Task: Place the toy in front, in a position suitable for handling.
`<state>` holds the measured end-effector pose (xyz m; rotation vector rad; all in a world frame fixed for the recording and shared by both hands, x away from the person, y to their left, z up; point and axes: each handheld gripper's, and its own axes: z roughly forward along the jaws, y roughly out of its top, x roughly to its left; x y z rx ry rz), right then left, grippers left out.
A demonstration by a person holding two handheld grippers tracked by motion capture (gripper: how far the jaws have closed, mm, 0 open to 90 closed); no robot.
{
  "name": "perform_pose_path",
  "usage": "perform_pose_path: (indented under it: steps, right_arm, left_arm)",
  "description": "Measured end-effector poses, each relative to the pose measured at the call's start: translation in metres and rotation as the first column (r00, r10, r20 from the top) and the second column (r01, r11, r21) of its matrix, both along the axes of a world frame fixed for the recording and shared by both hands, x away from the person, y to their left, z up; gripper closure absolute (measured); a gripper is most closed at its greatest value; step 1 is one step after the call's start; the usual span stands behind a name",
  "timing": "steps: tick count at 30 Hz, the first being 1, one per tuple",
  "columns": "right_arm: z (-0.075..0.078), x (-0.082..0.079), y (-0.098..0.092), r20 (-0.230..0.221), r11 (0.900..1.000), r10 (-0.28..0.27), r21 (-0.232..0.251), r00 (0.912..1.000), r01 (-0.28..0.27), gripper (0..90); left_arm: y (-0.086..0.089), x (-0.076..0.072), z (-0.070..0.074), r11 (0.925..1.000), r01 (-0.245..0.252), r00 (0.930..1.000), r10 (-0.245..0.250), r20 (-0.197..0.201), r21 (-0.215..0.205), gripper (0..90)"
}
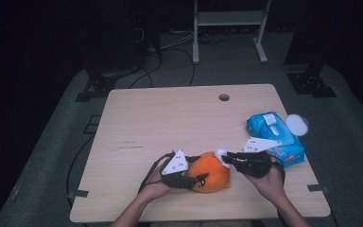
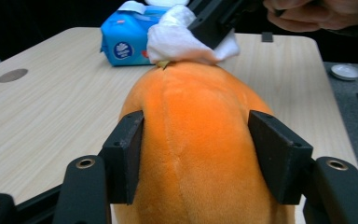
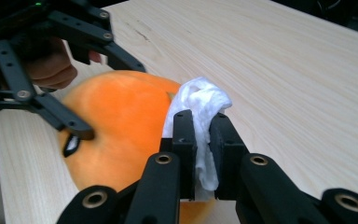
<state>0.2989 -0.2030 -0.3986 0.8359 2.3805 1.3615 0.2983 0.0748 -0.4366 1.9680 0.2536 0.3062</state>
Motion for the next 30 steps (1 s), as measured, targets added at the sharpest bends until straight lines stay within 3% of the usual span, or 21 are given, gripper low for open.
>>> perform_pose_path:
  steps: [3,5,7,9,11,19,23,26,29,30]
  right_arm:
    - [0.001,-0.004,0.004,0.000,1.000,0.019,-0.001,0.9998,-0.019,81.2]
    - [0.001,-0.009,0.014,0.005,0.998,0.066,0.005,0.9978,-0.066,81.2]
    - [0.001,-0.014,0.023,0.011,0.993,0.113,0.014,0.9935,-0.114,81.2]
    - [0.004,-0.019,0.032,0.029,0.991,0.137,0.007,0.9902,-0.137,81.1]
    - [0.005,-0.020,0.036,0.061,0.992,0.123,-0.033,0.9905,-0.122,81.2]
    - [0.001,-0.006,0.004,0.017,1.000,0.008,-0.004,0.9998,-0.007,81.2]
    - [0.002,-0.007,0.005,0.012,1.000,0.002,-0.004,0.9999,-0.001,81.2]
    - [0.001,-0.009,0.015,0.003,0.999,0.052,-0.016,0.9986,-0.052,81.2]
    - [-0.001,-0.011,0.018,-0.011,0.996,0.091,-0.022,0.9958,-0.091,81.2]
    - [-0.001,-0.011,0.018,-0.012,0.995,0.097,-0.023,0.9952,-0.097,81.2]
  left_arm:
    - [-0.001,0.000,0.002,1.0000,0.005,0.9998,-0.005,-0.022,0.005,31.8]
    - [0.000,0.003,0.006,1.0000,-0.001,0.9983,0.001,-0.059,0.000,21.4]
    - [0.003,0.007,0.011,0.9985,-0.021,0.9949,0.016,-0.100,-0.051,19.2]
    - [0.002,0.008,0.011,0.9994,-0.033,0.9933,0.032,-0.111,-0.011,20.7]
    - [0.001,0.006,0.007,0.9995,-0.030,0.9933,0.030,-0.111,-0.003,27.9]
    - [-0.001,0.003,0.005,0.9998,-0.020,0.9944,0.021,-0.103,0.010,32.3]
    - [-0.004,0.002,0.004,0.9999,-0.011,0.9946,0.012,-0.103,0.004,32.2]
    - [-0.002,0.003,0.006,0.9999,-0.004,0.9941,0.005,-0.108,0.015,27.9]
    - [0.005,0.011,0.010,0.9986,-0.046,0.9840,0.050,-0.171,0.024,12.4]
    - [0.008,0.014,0.008,0.9979,-0.057,0.9749,0.062,-0.214,0.030,9.2]
